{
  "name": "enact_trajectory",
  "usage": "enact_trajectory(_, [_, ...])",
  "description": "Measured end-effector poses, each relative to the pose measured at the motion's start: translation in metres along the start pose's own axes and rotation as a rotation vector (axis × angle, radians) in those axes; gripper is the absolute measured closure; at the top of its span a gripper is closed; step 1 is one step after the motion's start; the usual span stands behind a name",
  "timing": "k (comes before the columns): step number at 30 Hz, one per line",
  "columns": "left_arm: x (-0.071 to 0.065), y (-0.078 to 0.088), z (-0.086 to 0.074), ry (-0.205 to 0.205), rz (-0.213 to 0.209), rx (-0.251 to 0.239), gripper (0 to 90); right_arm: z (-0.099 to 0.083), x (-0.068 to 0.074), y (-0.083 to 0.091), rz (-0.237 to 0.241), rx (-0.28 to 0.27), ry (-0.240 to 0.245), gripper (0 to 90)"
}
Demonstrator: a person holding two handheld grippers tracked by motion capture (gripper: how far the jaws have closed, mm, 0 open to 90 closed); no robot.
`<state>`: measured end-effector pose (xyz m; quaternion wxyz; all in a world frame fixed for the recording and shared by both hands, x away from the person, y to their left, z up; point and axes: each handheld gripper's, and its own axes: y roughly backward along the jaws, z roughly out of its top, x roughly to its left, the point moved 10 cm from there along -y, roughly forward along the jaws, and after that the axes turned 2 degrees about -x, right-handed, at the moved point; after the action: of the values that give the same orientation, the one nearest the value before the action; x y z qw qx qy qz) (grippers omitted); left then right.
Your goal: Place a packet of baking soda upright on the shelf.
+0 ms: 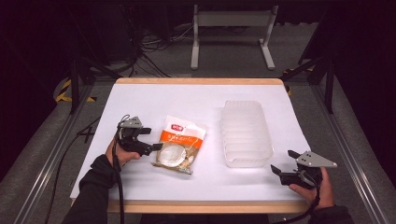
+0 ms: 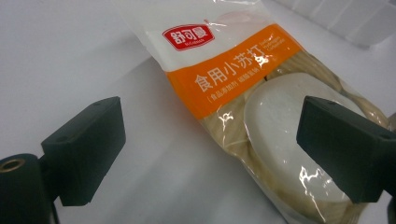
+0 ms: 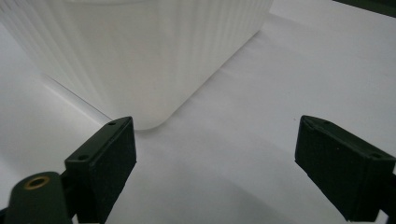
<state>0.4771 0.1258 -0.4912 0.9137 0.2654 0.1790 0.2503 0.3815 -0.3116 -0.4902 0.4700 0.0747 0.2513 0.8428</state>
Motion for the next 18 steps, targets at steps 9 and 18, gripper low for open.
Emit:
enact_trajectory(9, [0.003,-0.027,0.012,0.050,-0.021,0.048,10.9,0.001,0.002,-0.003,0.001,0.005,0.006,13.4])
enact_trajectory(18, [0.012,-0.048,0.014,0.047,-0.007,0.101,13.9,0.001,0.005,-0.003,0.007,0.003,0.030,13.8])
